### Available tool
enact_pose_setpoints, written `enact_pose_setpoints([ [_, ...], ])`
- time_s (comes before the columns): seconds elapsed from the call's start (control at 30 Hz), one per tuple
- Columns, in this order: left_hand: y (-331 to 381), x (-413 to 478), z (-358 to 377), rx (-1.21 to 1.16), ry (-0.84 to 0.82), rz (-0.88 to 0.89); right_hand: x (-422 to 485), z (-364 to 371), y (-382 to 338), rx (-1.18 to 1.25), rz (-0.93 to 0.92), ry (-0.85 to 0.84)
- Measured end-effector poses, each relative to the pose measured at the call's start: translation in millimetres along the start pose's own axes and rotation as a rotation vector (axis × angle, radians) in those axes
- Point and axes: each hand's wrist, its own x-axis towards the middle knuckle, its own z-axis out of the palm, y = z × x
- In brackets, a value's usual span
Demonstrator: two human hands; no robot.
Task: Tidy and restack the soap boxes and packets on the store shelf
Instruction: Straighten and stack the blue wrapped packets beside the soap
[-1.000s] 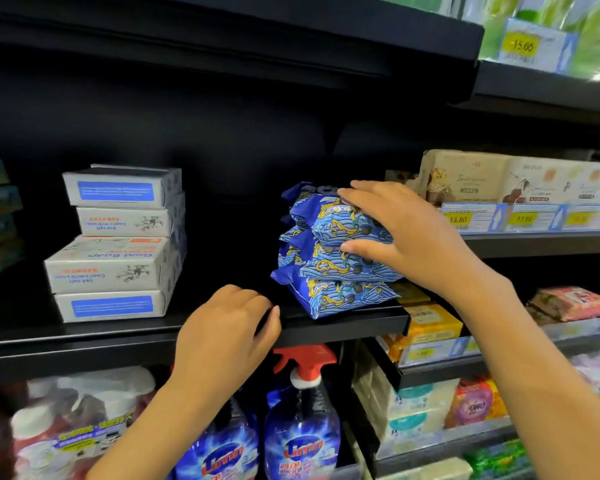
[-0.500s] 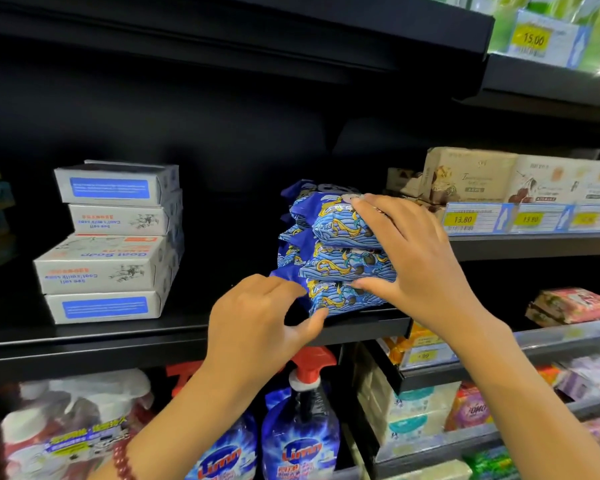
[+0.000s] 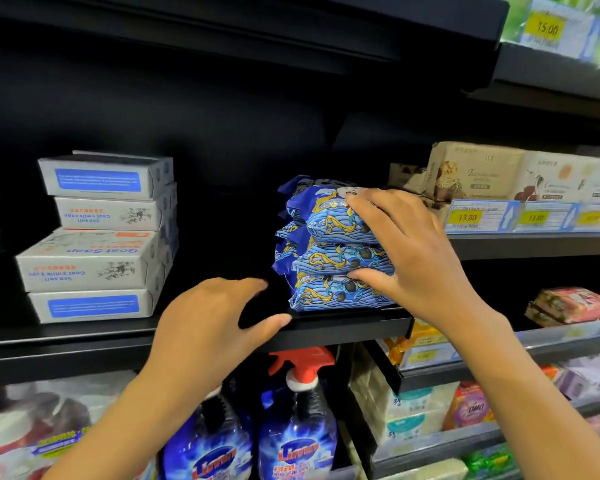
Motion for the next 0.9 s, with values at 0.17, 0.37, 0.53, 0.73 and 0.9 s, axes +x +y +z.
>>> enact_pose_setpoints([
  [0.17,-8,-4,-1,0.010,-0.021,0.019,6,5,-5,-0.040,-0.010,-0.009],
  [0.37,-7,-6,0,0.037,-0.030,0.011,-7,7,-7,-0.059,0.037,0.018],
  [0.53,-6,-7,-1,0.060,-0.031,0.013,-21,12,-14,-0.162,-0.077,0.103],
  [0.73,-8,-7,0,0.052,-0.044,0.013,-21,22,-15,-0.156,-0.056,0.112],
  [0.9,-7,-7,0,0.068,-0.012,0.040,-18,25,-13,-0.143,-0.056,0.112],
])
